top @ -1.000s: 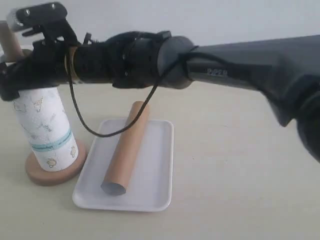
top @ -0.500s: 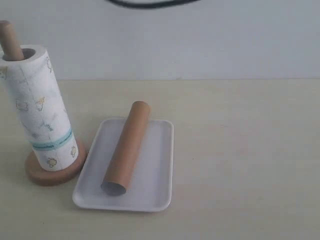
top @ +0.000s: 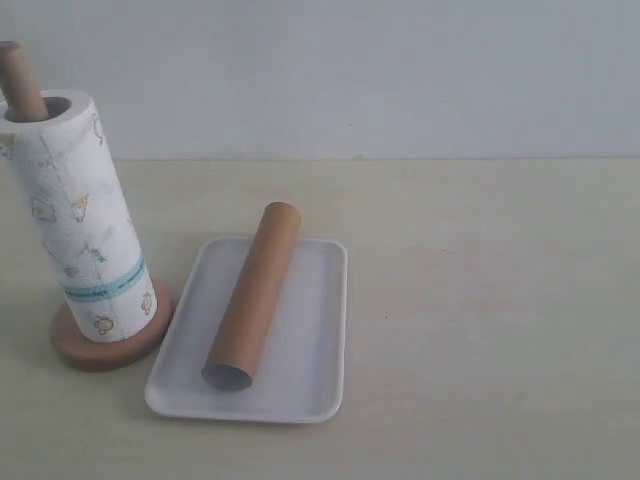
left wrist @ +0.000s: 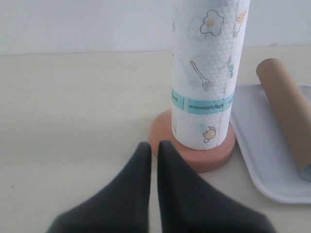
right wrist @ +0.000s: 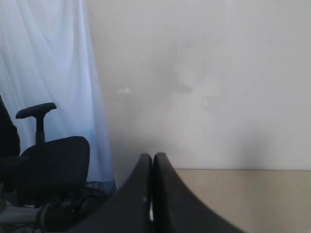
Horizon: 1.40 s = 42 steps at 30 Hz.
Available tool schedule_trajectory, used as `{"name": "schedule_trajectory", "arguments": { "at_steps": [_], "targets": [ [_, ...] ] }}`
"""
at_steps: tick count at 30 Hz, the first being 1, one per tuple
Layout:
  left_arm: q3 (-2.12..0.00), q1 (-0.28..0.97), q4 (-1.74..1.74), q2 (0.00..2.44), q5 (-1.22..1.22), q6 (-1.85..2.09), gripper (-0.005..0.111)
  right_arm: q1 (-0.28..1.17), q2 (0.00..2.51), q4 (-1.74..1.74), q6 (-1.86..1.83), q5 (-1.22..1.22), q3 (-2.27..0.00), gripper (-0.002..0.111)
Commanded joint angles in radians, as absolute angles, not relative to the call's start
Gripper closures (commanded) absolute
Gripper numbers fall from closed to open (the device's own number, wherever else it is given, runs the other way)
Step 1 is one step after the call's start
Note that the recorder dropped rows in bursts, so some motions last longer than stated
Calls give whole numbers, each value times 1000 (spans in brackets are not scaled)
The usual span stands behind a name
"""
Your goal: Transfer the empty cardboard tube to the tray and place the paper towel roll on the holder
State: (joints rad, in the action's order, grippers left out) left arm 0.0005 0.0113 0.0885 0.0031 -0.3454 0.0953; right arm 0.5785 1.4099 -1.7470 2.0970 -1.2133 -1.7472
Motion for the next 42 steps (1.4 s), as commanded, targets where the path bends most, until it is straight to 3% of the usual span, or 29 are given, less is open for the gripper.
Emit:
{"name": "schedule_trajectory", "arguments": {
  "at_steps": [1,12,27,42],
  "targets": [
    [0,9,90,0,-339,98,103,501,1338,-1744,2099,-1221,-1679,108],
    [0,9,90,0,-339,98,103,388,1101,-1744,2099,-1217,-1339,109],
    [0,9,90,0,-339,98,103,388,860,-1744,2065,-656,-703,109],
    [0,9,90,0,-339,98,103,404,873,-1744,1891,-410,-629,109]
  ]
}}
